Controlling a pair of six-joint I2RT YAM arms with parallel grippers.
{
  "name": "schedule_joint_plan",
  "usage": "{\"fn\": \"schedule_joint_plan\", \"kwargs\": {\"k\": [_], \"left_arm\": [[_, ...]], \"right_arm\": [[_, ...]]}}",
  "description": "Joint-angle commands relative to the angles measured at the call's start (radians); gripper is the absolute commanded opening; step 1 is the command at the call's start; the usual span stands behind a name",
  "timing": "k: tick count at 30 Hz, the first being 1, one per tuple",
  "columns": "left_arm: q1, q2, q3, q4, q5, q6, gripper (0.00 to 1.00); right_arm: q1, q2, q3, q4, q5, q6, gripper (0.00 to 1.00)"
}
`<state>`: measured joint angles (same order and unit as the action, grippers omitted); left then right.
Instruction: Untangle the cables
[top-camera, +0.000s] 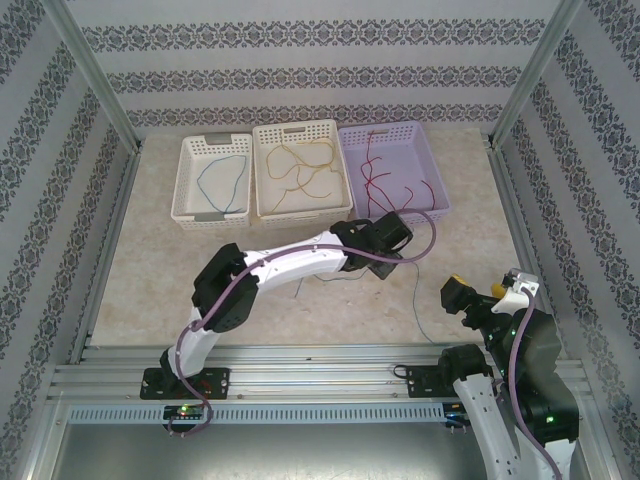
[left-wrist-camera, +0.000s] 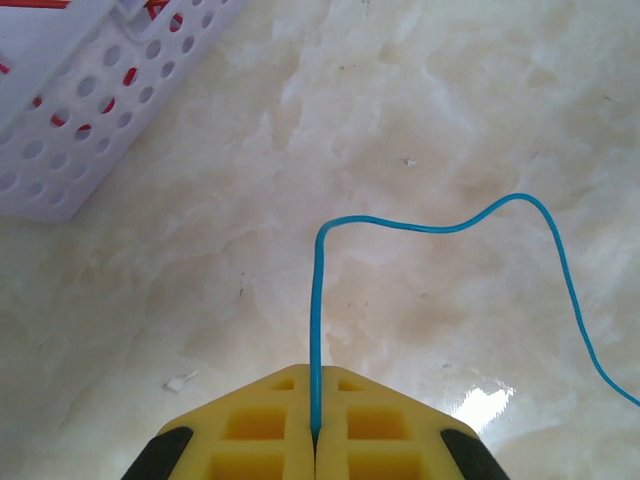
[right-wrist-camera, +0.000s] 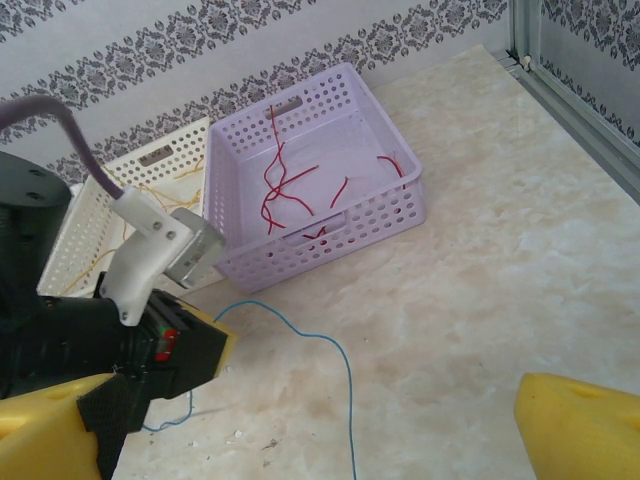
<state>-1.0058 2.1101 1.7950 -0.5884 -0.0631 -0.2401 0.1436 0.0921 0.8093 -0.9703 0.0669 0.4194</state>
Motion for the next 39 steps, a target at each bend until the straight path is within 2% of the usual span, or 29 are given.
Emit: {"fn": "schedule_joint_plan", "kwargs": {"k": [1, 11, 19, 31, 39], "left_arm": [[0.003, -0.067, -0.039, 0.029, -0.007, -0.029, 0.0], [0.003, -0.256, -0.15, 0.041, -0.048, -0.045, 0.0], [0.007, -0.376, -0.175, 0.011, -0.082, -0.046, 0.0], [0.038, -0.546, -0.146, -0.053, -0.146, -0.008, 0.0], [0.057, -0.605, -0.026, -0.146, -0.213, 0.067, 0.0]], "right_arm": [[-0.013, -0.002, -0.006, -0.004, 0.016, 0.005, 0.98], [-0.013, 0.004, -0.007, -0.003, 0.013, 0.005, 0.98], [-0.01, 0.004, -0.008, -0.002, 0.013, 0.005, 0.98], [-0.006, 0.0, -0.009, -0.001, 0.011, 0.004, 0.98], [-0.006, -0.001, -0.007, -0.003, 0.011, 0.003, 0.98]]}}
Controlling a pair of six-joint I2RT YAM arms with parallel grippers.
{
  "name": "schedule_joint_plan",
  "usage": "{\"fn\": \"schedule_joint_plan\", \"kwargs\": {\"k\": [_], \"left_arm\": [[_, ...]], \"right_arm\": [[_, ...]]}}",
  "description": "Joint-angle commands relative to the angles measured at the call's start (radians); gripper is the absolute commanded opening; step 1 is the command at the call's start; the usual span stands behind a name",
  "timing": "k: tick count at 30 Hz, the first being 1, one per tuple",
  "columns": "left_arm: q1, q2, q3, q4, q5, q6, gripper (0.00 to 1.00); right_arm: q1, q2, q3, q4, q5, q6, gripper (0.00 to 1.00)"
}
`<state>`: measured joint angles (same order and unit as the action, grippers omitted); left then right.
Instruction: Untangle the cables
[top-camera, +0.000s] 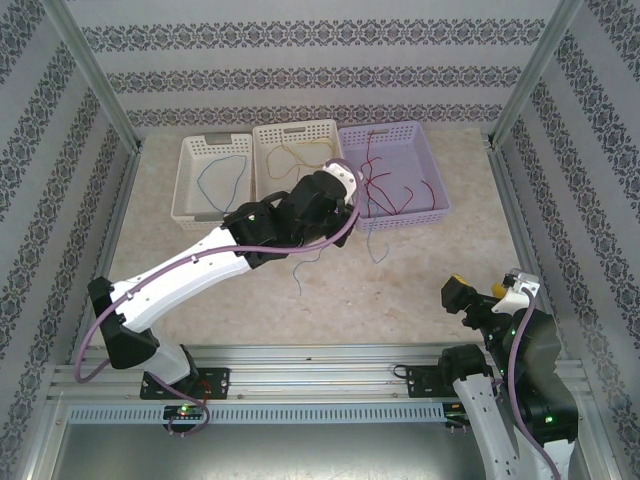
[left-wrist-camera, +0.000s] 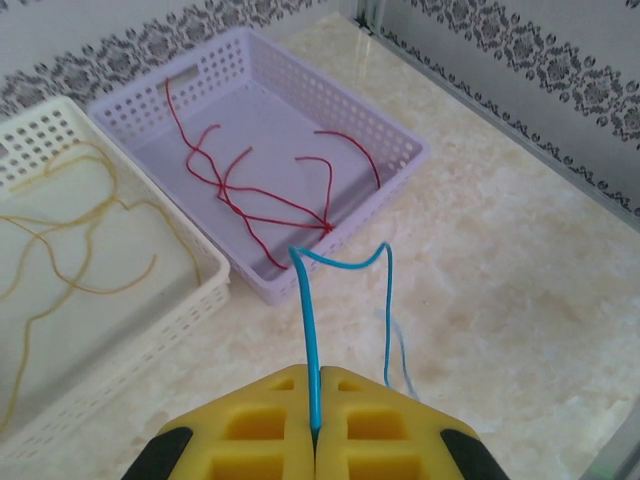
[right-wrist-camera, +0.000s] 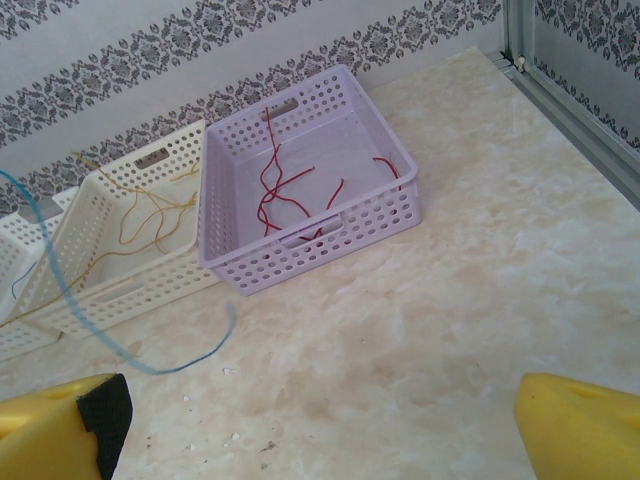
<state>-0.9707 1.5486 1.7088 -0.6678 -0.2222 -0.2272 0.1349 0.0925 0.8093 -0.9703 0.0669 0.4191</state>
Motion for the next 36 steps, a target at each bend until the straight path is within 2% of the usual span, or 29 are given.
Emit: {"fn": "schedule_joint_plan", "kwargs": {"k": [1, 7, 13, 21, 29, 36], "left_arm": [[0.028, -0.049, 0.076, -0.078, -0.062, 0.064, 0.0], [0.082, -0.082, 0.178, -0.135, -0.089, 0.117, 0.0], [0.167, -0.102, 0.253, -0.165, -0.061, 0.13, 0.0], [0.27, -0.106, 0.369, -0.173, -0.096, 0.202, 0.0], [0.401, -0.158, 0.324, -0.032, -0.126, 0.197, 0.0], [0.538, -0.176, 0.252, 0.053, -0.08, 0.138, 0.0]], "right_arm": [[0.003, -0.002, -0.009, -0.002, 0.011, 0.004, 0.98], [0.002, -0.002, -0.008, -0.002, 0.01, 0.004, 0.98], [0.002, -0.003, -0.009, -0.003, 0.01, 0.004, 0.98], [0.002, -0.004, -0.009, -0.002, 0.008, 0.002, 0.98], [0.002, -0.005, -0.009, -0.001, 0.007, 0.002, 0.98], [0.002, -0.007, -0.009, -0.001, 0.008, 0.001, 0.98]]}}
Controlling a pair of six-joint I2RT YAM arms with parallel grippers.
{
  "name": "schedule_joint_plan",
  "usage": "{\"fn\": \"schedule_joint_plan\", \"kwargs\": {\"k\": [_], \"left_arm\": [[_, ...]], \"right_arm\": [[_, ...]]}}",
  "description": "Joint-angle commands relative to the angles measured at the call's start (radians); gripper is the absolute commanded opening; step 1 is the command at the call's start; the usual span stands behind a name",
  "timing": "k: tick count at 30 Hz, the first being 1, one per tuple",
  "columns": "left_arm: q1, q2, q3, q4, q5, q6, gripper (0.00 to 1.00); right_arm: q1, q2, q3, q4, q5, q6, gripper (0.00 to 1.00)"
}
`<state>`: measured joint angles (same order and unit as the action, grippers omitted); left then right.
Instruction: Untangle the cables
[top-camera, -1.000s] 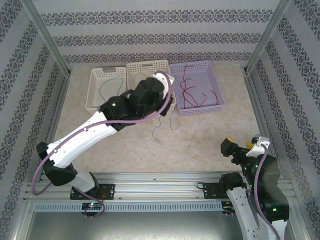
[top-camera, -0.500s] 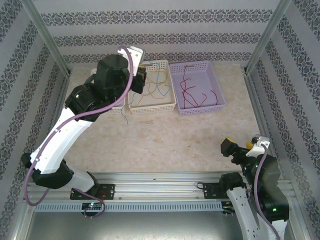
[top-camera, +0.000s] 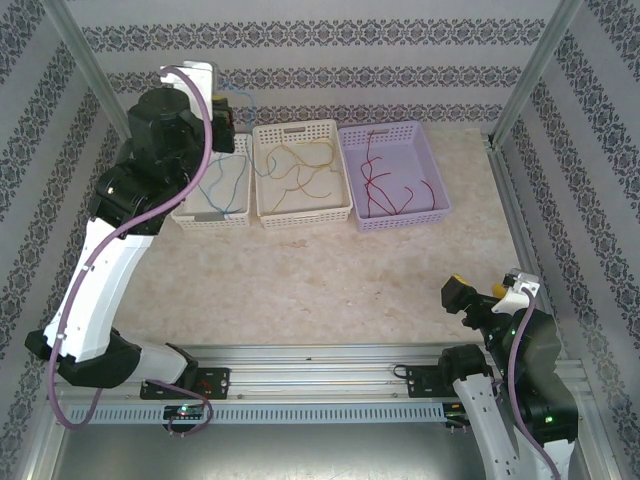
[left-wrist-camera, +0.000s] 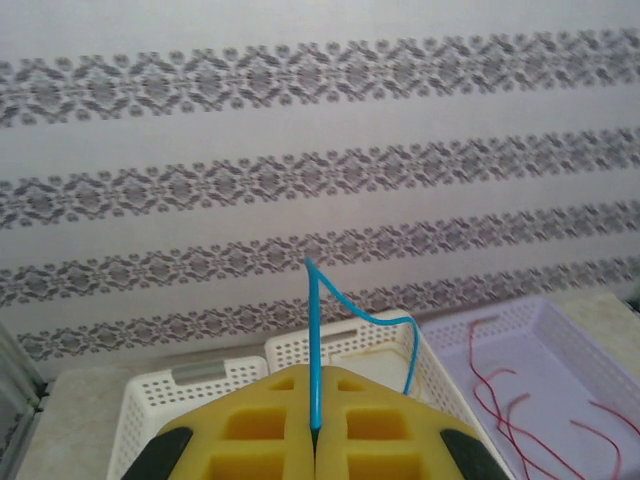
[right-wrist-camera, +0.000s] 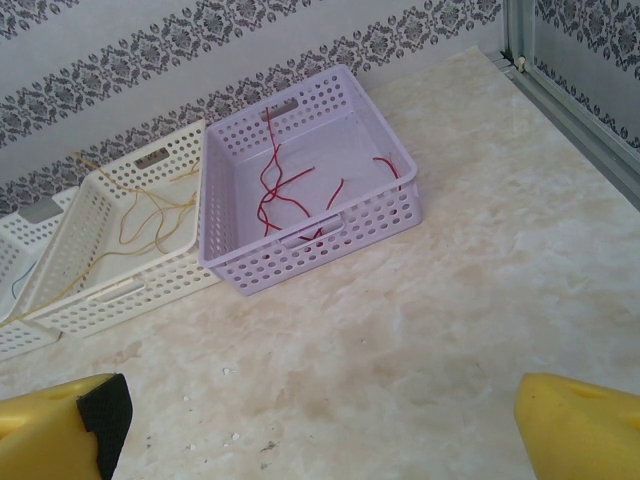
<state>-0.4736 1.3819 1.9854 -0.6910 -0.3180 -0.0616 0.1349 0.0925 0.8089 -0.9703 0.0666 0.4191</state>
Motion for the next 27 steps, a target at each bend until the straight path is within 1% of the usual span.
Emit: {"fn": "schedule_joint_plan", "kwargs": {"k": [1, 5, 10, 13, 17, 21, 27], "left_arm": [[0.057, -0.008, -0.035, 0.082, 0.02, -0.034, 0.0], [0.124, -0.018, -0.098, 0.134, 0.037, -0.055, 0.0], [0.231, -0.022, -0.179, 0.2, 0.086, -0.108, 0.0], [0.28, -0.012, -0.223, 0.238, 0.106, -0.131, 0.0], [0.318, 0.018, -0.258, 0.281, 0.12, -0.151, 0.0], [0.332, 0.072, -0.266, 0.31, 0.101, -0.151, 0.0], [0.357, 0.134, -0.324, 0.411, 0.083, -0.15, 0.0]], "right_arm": [[0.003, -0.007, -0.008, -0.001, 0.007, 0.002, 0.98], [0.003, -0.009, -0.009, -0.001, 0.006, 0.002, 0.98], [0.003, -0.009, -0.008, -0.001, 0.006, 0.001, 0.98], [0.003, -0.007, -0.008, -0.001, 0.006, 0.003, 0.98], [0.003, -0.006, -0.008, -0.001, 0.006, 0.002, 0.98], [0.003, -0.004, -0.008, -0.001, 0.006, 0.002, 0.98], [0.001, -0.002, -0.008, -0.001, 0.006, 0.003, 0.98]]}}
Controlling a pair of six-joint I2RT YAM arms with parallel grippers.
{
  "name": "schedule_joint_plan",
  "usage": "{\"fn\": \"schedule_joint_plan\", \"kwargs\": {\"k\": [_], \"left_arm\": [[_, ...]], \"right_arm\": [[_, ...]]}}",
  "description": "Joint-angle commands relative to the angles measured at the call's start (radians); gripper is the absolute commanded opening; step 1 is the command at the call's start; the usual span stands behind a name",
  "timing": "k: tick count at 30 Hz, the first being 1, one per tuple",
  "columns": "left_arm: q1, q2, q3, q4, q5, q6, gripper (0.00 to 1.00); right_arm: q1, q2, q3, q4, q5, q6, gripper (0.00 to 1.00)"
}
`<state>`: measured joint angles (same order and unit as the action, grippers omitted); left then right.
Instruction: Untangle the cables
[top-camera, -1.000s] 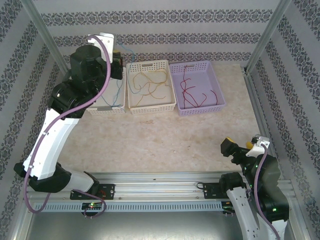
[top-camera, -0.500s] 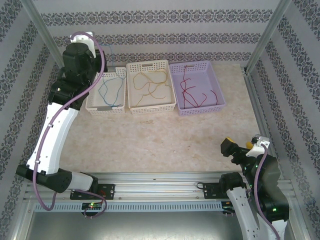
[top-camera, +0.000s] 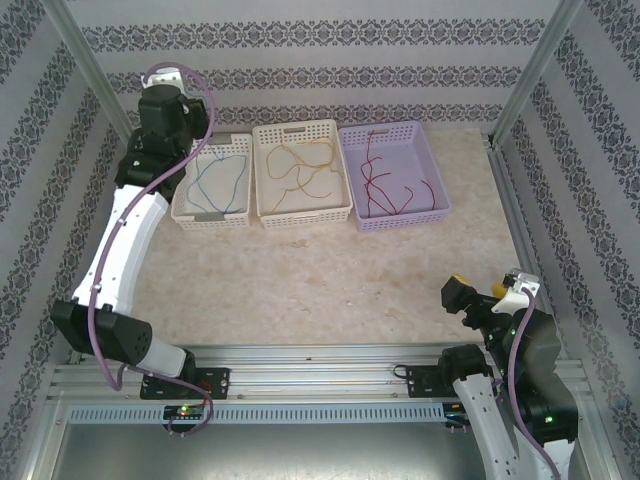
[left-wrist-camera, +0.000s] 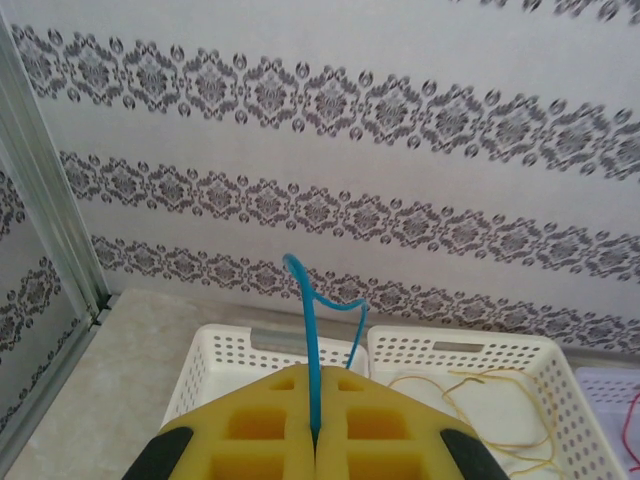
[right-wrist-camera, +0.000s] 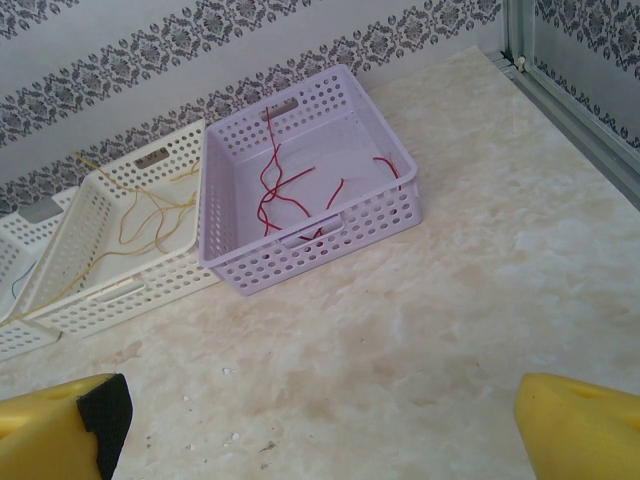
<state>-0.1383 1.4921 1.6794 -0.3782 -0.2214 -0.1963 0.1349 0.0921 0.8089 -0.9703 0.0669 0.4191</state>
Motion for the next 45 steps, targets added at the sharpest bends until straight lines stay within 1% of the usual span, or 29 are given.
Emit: {"fn": "schedule_joint_plan", "kwargs": {"k": [1, 6, 12, 17, 21, 35, 45], "left_arm": [[0.025, 0.039, -0.023, 0.111, -0.019, -0.014, 0.0], [0.033, 0.124, -0.031, 0.145, -0.034, -0.015, 0.0], [0.041, 0.208, -0.077, 0.226, -0.063, -0.026, 0.0], [0.047, 0.284, -0.098, 0.248, -0.075, -0.045, 0.0], [0.05, 0.318, -0.148, 0.286, -0.074, -0.083, 0.0], [0.054, 0.422, -0.211, 0.292, -0.032, -0.173, 0.0], [0.054, 0.485, -0.206, 0.241, 0.005, -0.212, 0.0]], "right_arm": [[0.002, -0.002, -0.008, -0.002, 0.005, 0.003, 0.98], [-0.001, -0.002, -0.008, -0.002, 0.004, 0.001, 0.98], [-0.002, -0.008, -0.009, -0.002, 0.002, 0.002, 0.98], [-0.004, -0.004, -0.008, -0.002, 0.001, 0.001, 0.98], [-0.003, -0.002, -0.01, -0.001, -0.001, 0.001, 0.98], [-0.004, 0.001, -0.01, -0.001, -0.005, 0.0, 0.98], [-0.005, 0.001, -0.01, 0.001, -0.004, -0.002, 0.98]]}}
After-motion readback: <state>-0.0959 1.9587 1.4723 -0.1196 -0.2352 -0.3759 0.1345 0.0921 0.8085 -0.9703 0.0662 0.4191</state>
